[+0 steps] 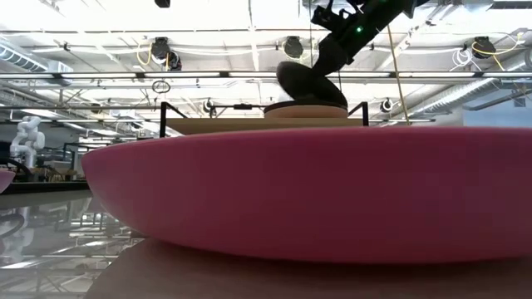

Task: Place and stack plates onto a shelf
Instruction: Stack the black plate on top of the black plate on the shelf, then stack the top violet plate on top of the black plate on the shelf

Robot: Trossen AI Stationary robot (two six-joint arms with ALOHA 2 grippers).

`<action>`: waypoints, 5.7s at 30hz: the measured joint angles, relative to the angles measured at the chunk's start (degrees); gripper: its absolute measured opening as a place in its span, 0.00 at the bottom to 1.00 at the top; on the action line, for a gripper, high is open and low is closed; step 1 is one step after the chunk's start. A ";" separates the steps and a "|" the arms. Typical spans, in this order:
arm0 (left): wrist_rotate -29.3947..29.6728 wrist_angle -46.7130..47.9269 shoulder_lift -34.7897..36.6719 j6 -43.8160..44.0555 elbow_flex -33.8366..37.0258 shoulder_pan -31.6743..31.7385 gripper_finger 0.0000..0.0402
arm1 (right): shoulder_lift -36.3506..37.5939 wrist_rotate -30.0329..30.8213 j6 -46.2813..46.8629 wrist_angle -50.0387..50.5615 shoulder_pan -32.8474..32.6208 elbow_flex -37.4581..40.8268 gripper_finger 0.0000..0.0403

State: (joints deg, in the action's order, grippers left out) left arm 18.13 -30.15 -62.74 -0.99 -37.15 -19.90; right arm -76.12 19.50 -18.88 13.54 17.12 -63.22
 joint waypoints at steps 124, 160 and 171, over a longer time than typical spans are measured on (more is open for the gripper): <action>6.96 55.08 -18.64 -1.48 5.90 45.77 0.29 | 9.49 -1.35 21.19 -35.54 -48.89 25.49 0.32; -14.11 87.65 -1.63 35.74 -16.42 5.46 0.03 | 13.04 -3.28 22.63 -34.72 -51.56 25.57 0.32; -0.72 74.35 -1.78 15.15 -31.94 -4.93 0.03 | 17.44 -3.23 19.01 -35.29 -56.26 25.57 0.32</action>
State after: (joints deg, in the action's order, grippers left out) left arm 17.41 44.19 -64.52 14.15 -69.08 -24.83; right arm -58.68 16.27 0.13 -21.75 -39.13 -37.65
